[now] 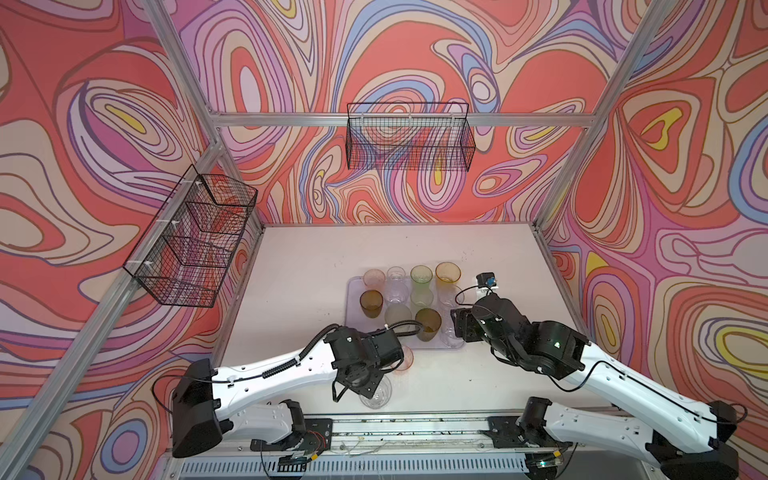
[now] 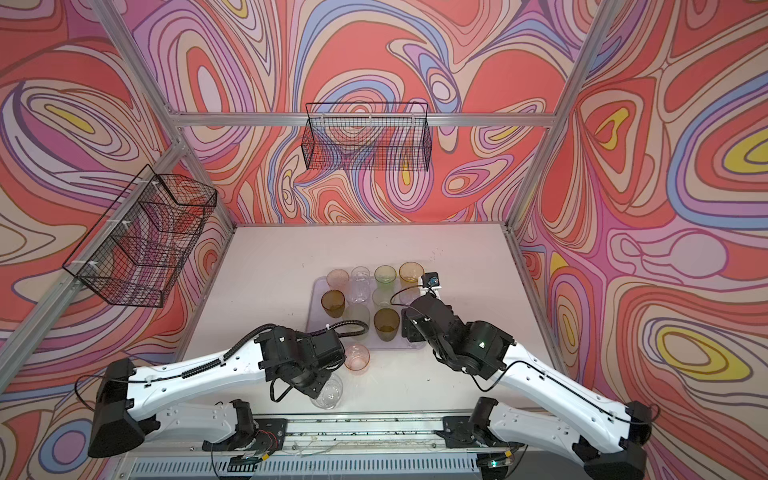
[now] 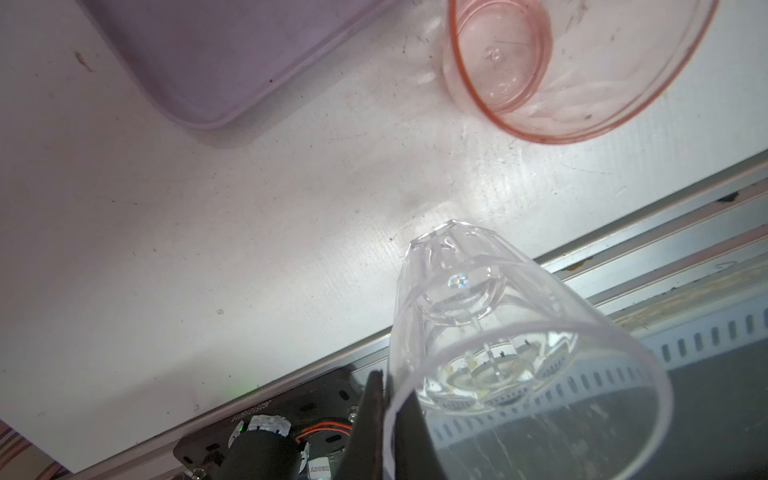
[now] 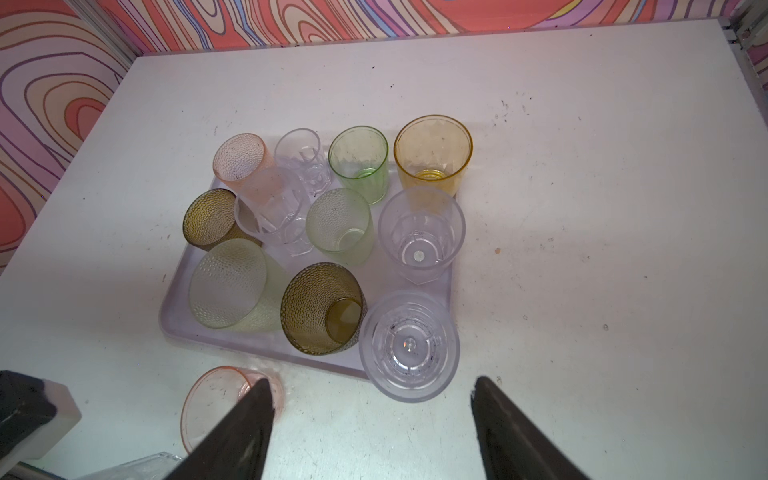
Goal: Place the glasses into the tray
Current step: 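Lift the clear glass with the left gripper and carry it over the tray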
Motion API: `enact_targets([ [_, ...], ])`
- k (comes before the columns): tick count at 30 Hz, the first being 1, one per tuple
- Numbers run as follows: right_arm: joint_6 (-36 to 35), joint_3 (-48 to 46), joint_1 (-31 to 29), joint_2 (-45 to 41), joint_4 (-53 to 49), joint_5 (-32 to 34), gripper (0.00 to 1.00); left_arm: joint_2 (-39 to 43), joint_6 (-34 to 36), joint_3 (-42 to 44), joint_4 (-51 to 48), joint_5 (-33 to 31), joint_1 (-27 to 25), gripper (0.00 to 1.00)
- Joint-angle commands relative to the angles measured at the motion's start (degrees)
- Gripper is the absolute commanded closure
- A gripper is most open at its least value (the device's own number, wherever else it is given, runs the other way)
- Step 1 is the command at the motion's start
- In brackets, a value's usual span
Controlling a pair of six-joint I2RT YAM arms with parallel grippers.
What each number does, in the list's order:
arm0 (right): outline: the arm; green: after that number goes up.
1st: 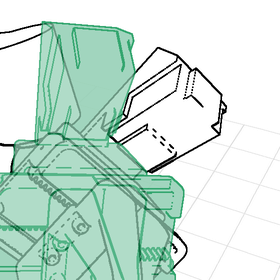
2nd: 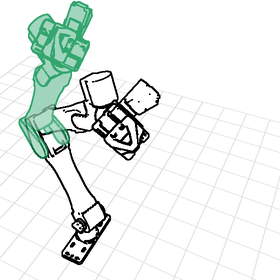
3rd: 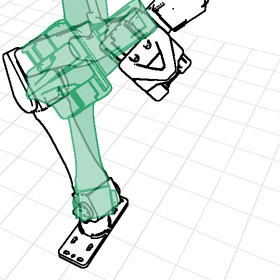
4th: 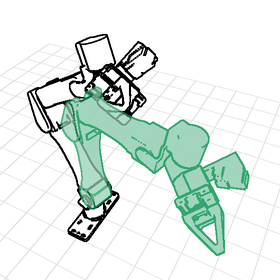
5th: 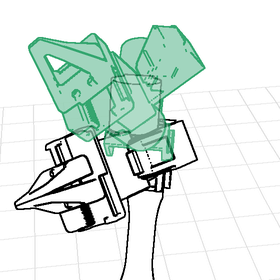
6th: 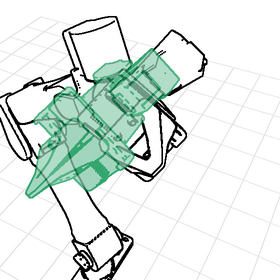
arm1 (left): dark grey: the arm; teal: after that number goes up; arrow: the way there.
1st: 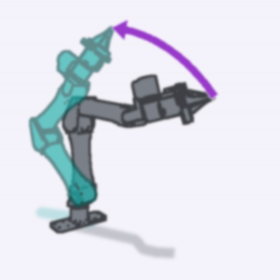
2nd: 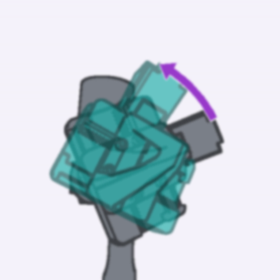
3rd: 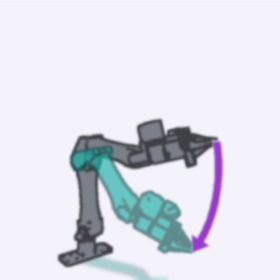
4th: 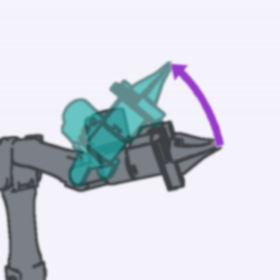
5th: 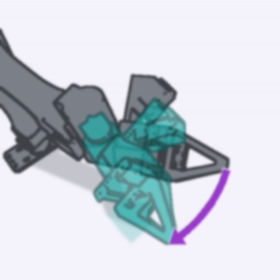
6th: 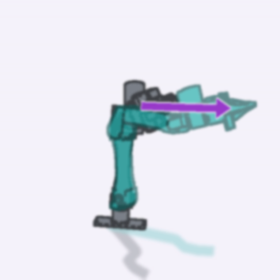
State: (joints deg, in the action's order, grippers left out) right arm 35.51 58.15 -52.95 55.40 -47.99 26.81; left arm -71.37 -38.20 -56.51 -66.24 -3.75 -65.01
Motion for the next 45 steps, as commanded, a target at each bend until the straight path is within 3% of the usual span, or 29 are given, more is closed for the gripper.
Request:
enact_targets([
  [1, -0.38, 0.8, -0.18, 0.72, 0.69, -0.58, 0.22, 0.95, -0.52, -1.32, -5.62, -3.15, 1.27, 1.0],
  [18, -0.73, 1.3, -0.22, 1.25, 1.16, -0.99, 0.22, 2.33, 5.37, -0.04, -6.29, 0.45, 15.07, 1.0],
  [28, -1.45, 1.97, -0.16, 1.47, 0.88, -0.84, 0.22, -7.37, 9.26, -8.86, -2.33, 1.73, 26.68, 1.0],
  [45, -1.18, 1.88, -0.17, 0.05, -0.87, 0.19, 0.22, -24.04, 11.72, -20.57, 3.79, 1.4, 30.98, 1.0],
])
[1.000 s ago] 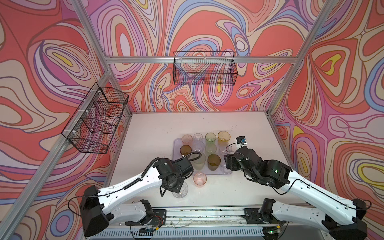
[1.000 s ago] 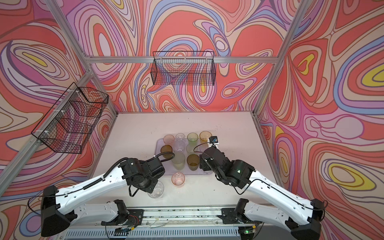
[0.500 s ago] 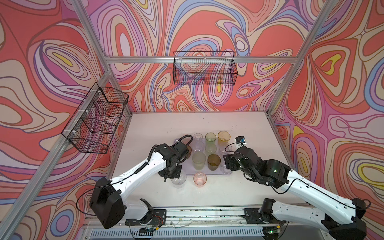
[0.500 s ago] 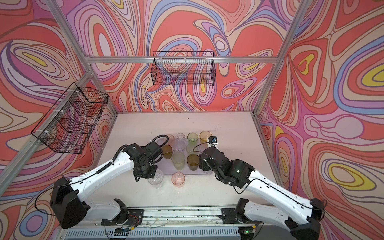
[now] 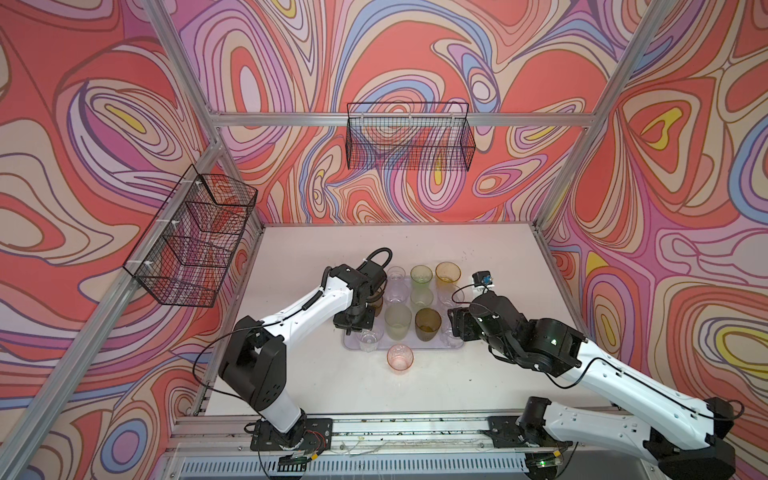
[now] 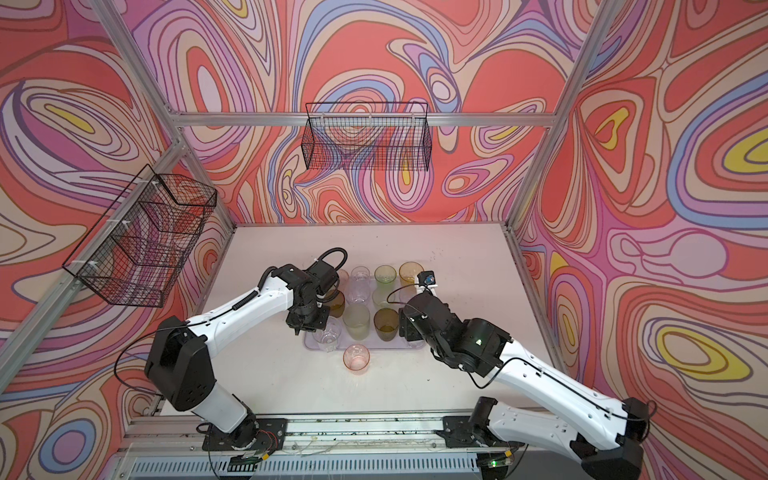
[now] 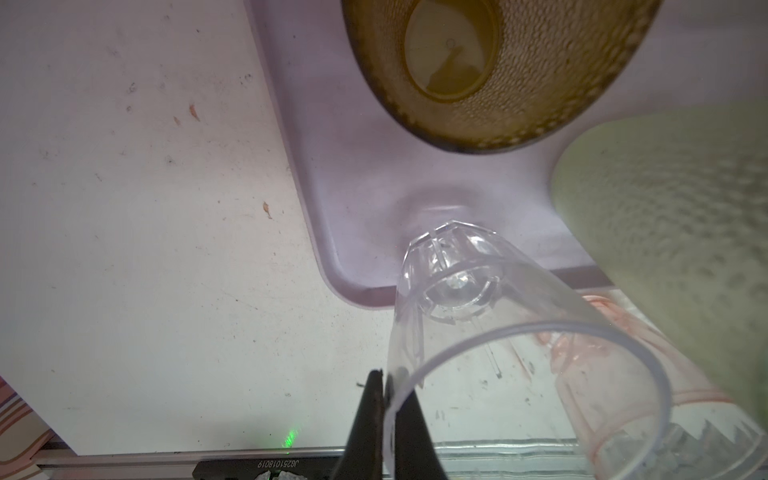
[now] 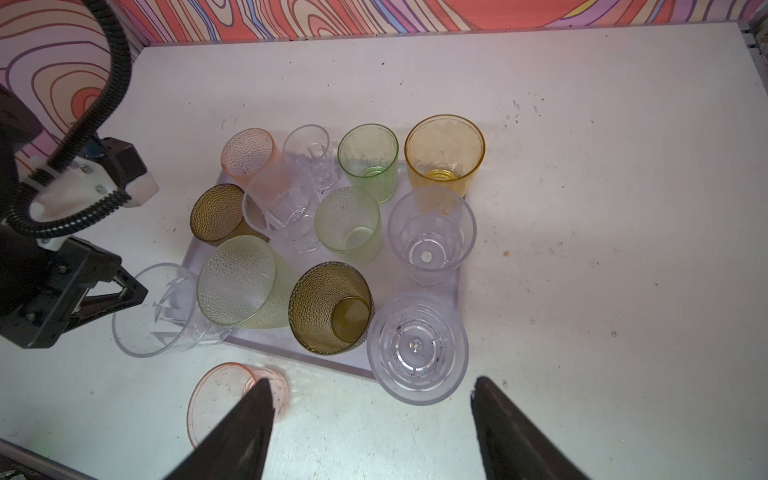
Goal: Place the glasses into the tray
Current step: 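Lift the clear glass with the left gripper and carry it over the tray, then lower the clear glass onto the tray's near corner and open the left gripper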
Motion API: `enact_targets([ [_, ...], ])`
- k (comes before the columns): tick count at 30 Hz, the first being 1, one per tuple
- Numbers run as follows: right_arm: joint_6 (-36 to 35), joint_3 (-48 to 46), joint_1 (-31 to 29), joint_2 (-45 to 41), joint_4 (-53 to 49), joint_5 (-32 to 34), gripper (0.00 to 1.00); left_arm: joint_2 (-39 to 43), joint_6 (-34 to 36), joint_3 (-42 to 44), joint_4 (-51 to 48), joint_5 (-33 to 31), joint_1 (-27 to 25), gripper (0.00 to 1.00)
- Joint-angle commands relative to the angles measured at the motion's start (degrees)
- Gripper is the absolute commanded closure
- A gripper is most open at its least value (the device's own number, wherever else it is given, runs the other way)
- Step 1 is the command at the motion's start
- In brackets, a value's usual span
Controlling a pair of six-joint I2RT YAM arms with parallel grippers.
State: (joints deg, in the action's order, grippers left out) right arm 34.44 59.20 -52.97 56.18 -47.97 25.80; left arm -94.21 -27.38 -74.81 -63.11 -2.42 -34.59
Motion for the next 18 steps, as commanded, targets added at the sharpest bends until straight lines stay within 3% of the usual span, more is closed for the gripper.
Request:
enact_targets([
  [1, -0.16, 0.83, -0.16, -0.75, -0.99, 1.28, 0.22, -1.92, 0.89, -2.74, 0.58, -0.39, 0.66, 1.0],
  [16, 0.08, 0.61, -0.12, -1.25, -1.79, 1.8, 0.22, -7.54, 1.45, -3.15, 2.84, 1.32, 1.68, 1.0],
  [18, 0.15, 0.58, -0.2, -1.25, -1.79, 1.82, 0.22, -7.53, 1.37, -2.83, 2.98, 2.16, 1.72, 0.92],
])
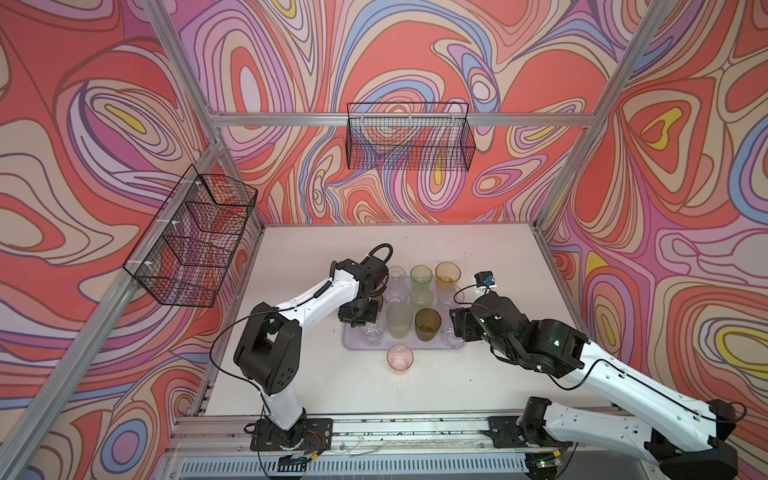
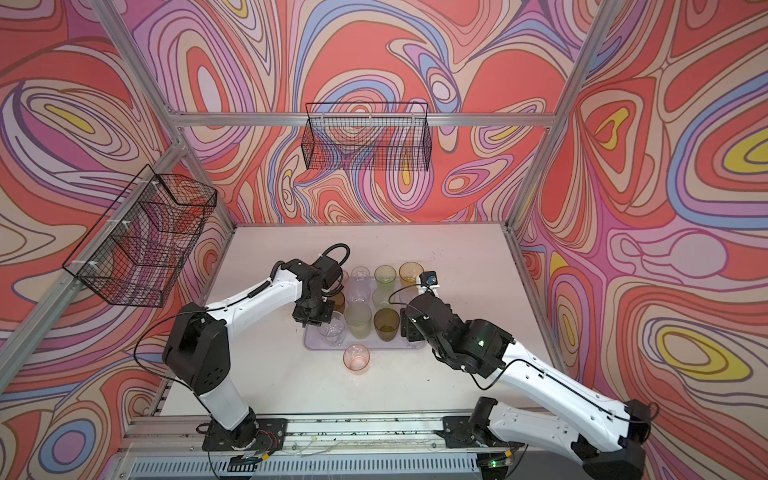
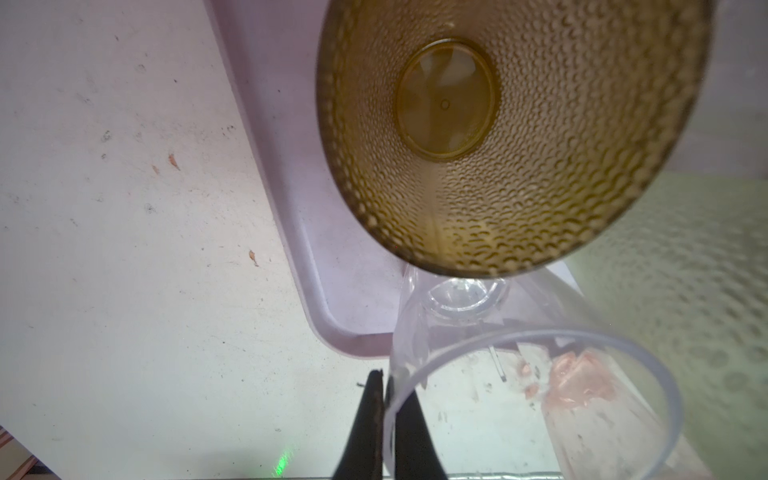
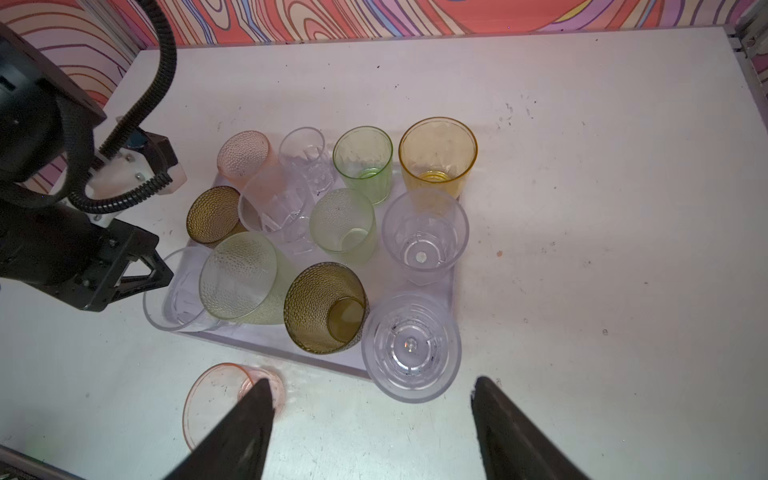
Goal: Place the glasses into the tray
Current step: 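Lower the clear glass onto the tray's near corner and open the left gripper, then lower the left gripper to the pink faceted glass and close on its rim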
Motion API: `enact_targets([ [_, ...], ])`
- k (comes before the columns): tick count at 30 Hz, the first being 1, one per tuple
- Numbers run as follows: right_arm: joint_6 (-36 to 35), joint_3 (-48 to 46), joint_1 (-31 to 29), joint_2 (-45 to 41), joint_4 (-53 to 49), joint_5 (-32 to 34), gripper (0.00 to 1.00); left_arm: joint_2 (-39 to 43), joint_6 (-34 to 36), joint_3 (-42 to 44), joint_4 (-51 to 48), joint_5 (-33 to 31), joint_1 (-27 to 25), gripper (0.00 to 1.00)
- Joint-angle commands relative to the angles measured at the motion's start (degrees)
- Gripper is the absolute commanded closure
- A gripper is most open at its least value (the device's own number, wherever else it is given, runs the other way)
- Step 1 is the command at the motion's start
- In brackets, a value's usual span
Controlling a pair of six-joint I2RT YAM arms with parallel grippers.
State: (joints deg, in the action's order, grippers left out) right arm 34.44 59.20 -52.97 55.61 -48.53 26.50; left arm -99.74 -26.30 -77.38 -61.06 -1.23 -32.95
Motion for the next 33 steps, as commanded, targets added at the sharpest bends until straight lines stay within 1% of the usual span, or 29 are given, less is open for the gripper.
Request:
enact_targets([
  [1, 0.19, 0.58, -0.2, -0.62, -1.26, 1.11, 0.22, -1.83, 0.16, -0.02, 1.06, 1.19, 0.12, 0.87],
  [4, 0.28, 0.59, -0.2, -0.66, -1.13, 0.92, 0.22, -0.36, -0.13, 0.74, 1.35, 1.07, 0.08, 0.77],
  [6, 0.2, 0.59, -0.19, -0.59, -1.04, 0.83, 0.22, 0.46, -0.15, 0.37, 0.66, 0.56, 0.15, 0.67],
  [8, 0.25, 0.58, -0.2, -0.51, -0.88, 0.73, 0.22, 0.95, -0.15, -0.28, -0.3, -0.14, 0.08, 0.63],
  [13, 0.28, 0.79, -0.2, -0.49, -0.95, 0.46, 0.22, 3.52, -0.69, -1.97, -3.41, -0.19, 0.03, 0.6],
  [18, 0.5, 0.58, -0.14, -1.0, -0.98, 0.29, 0.22, 10.12, -2.3, -1.68, -5.84, 1.82, -0.23, 0.55],
  [21, 0.79, 0.31, -0.2, -1.27, -1.01, 0.29, 0.22, 14.65, -3.67, -0.46, -6.27, 4.13, -1.21, 0.54],
  [23, 0.88, 0.28, -0.2, -1.45, -0.86, 0.23, 0.22, 17.16, -5.12, 1.0, -6.18, 5.44, -3.04, 0.53],
  [28, 0.85, 0.04, -0.2, -1.81, -0.6, 0.38, 0.22, 20.47, -9.97, 4.53, -6.05, 4.62, -9.47, 0.53],
  [33, 0.94, -0.2, -0.18, -1.91, -0.26, 0.05, 0.22, 21.71, -14.41, 8.41, -3.08, 5.74, -13.18, 0.54],
])
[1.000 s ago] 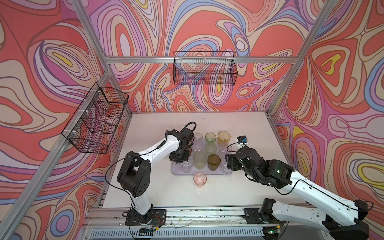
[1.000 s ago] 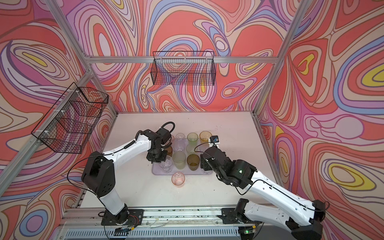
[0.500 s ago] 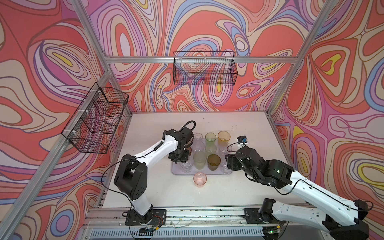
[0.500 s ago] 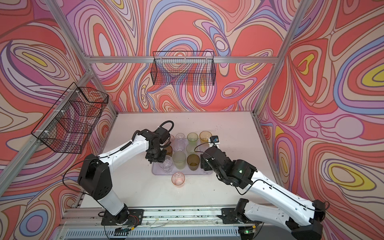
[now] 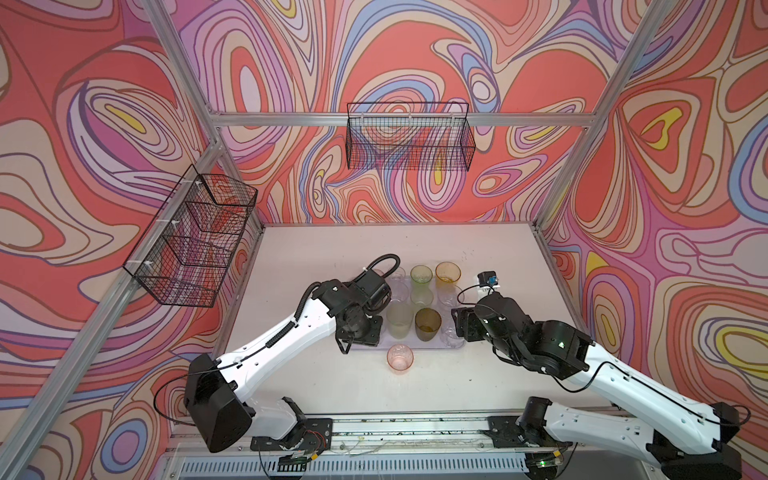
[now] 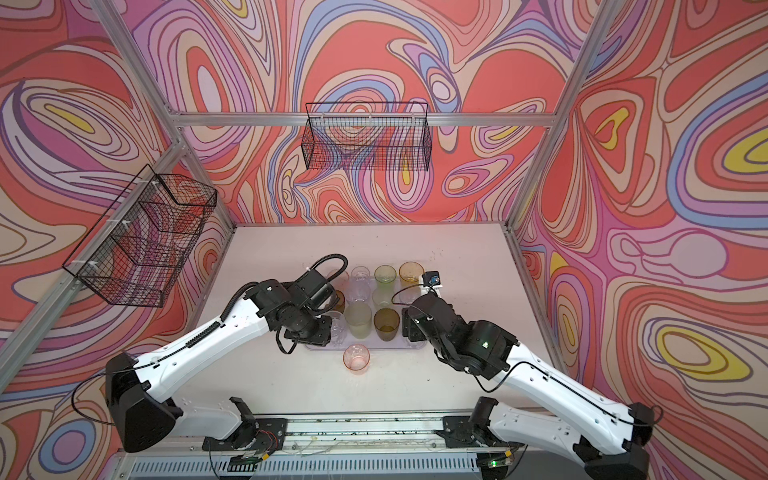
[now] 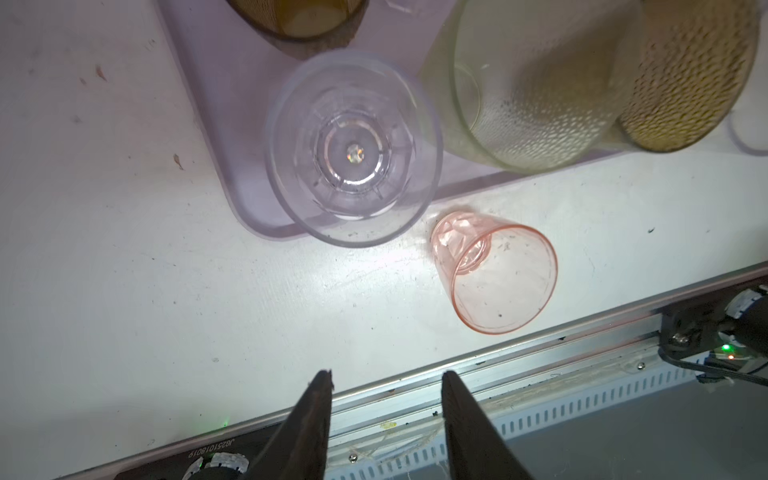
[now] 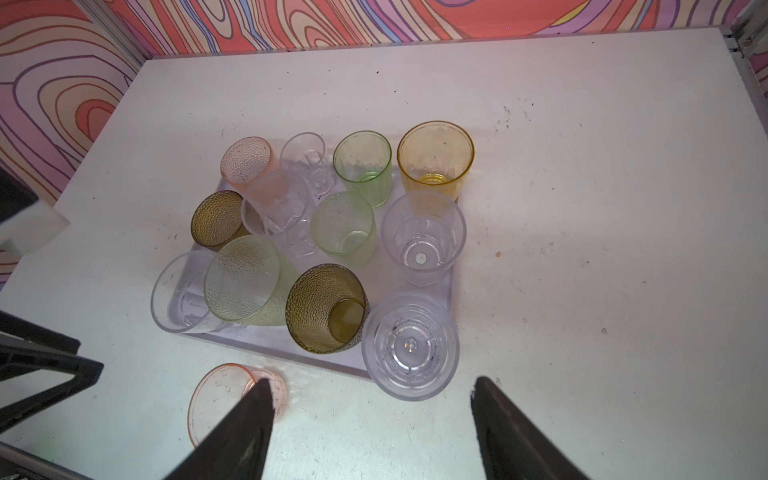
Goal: Place the glasses into the tray
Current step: 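Lower the left gripper to the pink faceted glass and close on its rim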
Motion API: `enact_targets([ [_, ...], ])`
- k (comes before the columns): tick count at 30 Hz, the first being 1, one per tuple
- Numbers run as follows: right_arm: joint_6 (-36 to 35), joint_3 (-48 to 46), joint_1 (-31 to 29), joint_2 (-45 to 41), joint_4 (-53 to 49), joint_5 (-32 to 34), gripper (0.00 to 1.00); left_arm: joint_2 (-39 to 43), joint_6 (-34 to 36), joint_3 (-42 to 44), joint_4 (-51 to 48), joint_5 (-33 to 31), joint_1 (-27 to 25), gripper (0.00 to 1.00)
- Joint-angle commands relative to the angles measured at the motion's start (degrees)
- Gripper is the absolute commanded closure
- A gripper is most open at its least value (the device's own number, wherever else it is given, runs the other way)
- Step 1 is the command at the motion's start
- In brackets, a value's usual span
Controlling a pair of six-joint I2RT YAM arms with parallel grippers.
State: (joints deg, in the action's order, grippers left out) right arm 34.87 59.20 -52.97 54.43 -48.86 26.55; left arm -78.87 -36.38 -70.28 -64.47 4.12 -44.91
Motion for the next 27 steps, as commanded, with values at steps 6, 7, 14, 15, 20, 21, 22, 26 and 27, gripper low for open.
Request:
enact_targets([
  [6, 0.66, -0.51, -0.16, -1.08, 0.34, -0.14, 0.22, -1.31, -6.63, 3.1, 3.82, 1.15, -4.15, 0.56],
  [7, 0.76, -0.55, -0.2, -1.16, 0.24, -0.2, 0.22, -1.77, -6.89, 3.07, 4.52, 1.4, -4.76, 0.56],
  [14, 0.9, -0.66, -0.19, -1.92, -0.4, 0.03, 0.22, -5.0, -8.22, 3.18, 7.48, 2.04, -7.33, 0.57],
  [15, 0.88, -0.66, -0.19, -1.92, -0.36, 0.08, 0.22, -5.52, -8.42, 3.29, 7.88, 2.05, -7.55, 0.58],
  [20, 0.95, -0.92, -0.19, -2.16, -0.46, 0.09, 0.22, -8.52, -8.83, 3.74, 9.31, 2.21, -8.43, 0.61],
  [21, 1.0, -1.01, -0.16, -2.27, -0.57, 0.09, 0.22, -9.1, -8.87, 3.99, 9.65, 2.27, -8.54, 0.62],
  [22, 1.03, -1.08, -0.16, -2.37, -0.55, 0.09, 0.22, -9.56, -8.88, 4.23, 10.0, 2.44, -8.54, 0.63],
  [26, 1.13, -1.28, -0.15, -2.86, -0.84, 0.31, 0.22, -11.36, -8.97, 5.14, 11.22, 3.02, -8.71, 0.66],
  [27, 1.16, -1.28, -0.19, -3.06, -0.88, 0.27, 0.22, -11.76, -8.97, 5.21, 11.57, 3.21, -8.66, 0.68],
])
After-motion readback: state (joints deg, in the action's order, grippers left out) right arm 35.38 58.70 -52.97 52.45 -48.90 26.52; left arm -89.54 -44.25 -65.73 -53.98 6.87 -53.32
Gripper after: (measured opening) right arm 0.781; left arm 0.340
